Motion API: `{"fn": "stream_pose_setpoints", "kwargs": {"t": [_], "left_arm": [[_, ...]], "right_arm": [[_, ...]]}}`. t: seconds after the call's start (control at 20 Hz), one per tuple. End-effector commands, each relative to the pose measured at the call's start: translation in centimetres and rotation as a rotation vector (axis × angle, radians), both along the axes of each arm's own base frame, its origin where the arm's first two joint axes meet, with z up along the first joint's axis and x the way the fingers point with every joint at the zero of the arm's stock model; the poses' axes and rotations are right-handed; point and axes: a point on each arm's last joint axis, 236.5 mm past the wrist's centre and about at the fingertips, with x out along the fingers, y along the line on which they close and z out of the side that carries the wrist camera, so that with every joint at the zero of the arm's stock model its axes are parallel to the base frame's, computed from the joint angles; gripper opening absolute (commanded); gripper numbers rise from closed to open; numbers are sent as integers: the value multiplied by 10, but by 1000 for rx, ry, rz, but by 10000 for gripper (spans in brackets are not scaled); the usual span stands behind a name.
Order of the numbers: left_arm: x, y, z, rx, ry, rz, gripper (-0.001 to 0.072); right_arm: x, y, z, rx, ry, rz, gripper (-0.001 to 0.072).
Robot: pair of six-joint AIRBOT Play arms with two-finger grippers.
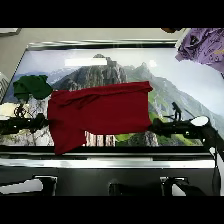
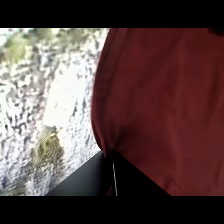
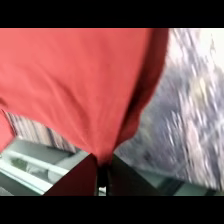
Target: Fold the clothes and pants, and hang the long-sleeved shirts on hangers.
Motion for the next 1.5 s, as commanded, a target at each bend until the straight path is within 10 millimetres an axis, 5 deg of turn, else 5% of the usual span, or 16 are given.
{"fn": "stream_pose_setpoints", "kwargs": {"t": [0.0, 0.15, 0.35, 0.45, 0.55, 0.65, 0.7, 0.8, 0.95, 1.1, 1.25, 1.35, 1.45], "left_arm": [[26, -16, 47, -28, -89, -81, 14], [80, -20, 134, 70, -292, -118, 13], [123, -18, 311, 320, -613, -141, 13], [108, -11, 411, 485, -767, -106, 13], [71, -2, 494, 607, -892, -16, 13], [14, 5, 561, 724, -1012, 89, 12], [-14, 7, 579, 765, -1042, 136, 12], [-69, 5, 600, 810, -1087, 213, 13], [-135, 3, 617, 841, -1140, 327, 13], [-166, 11, 626, 864, -1157, 418, 13], [-134, 15, 599, 830, -1067, 372, 13], [-87, 10, 547, 777, -927, 235, 13], [-34, 0, 480, 681, -775, 78, 13]], "right_arm": [[45, -11, 47, -49, -180, 0, 28], [97, -29, 121, -145, -396, 4, 28], [138, -58, 263, -329, -718, -26, 28], [131, -73, 346, -448, -879, -48, 28], [104, -81, 413, -551, -996, -65, 28], [61, -88, 475, -655, -1122, -102, 28], [39, -91, 500, -688, -1183, -144, 28], [-9, -99, 537, -743, -1278, -234, 28], [-64, -113, 565, -802, -1343, -363, 29], [-73, -114, 573, -791, -1367, -397, 29], [-33, -112, 537, -752, -1233, -325, 29], [10, -107, 490, -689, -1068, -244, 29], [54, -108, 423, -655, -843, -141, 29]]}}
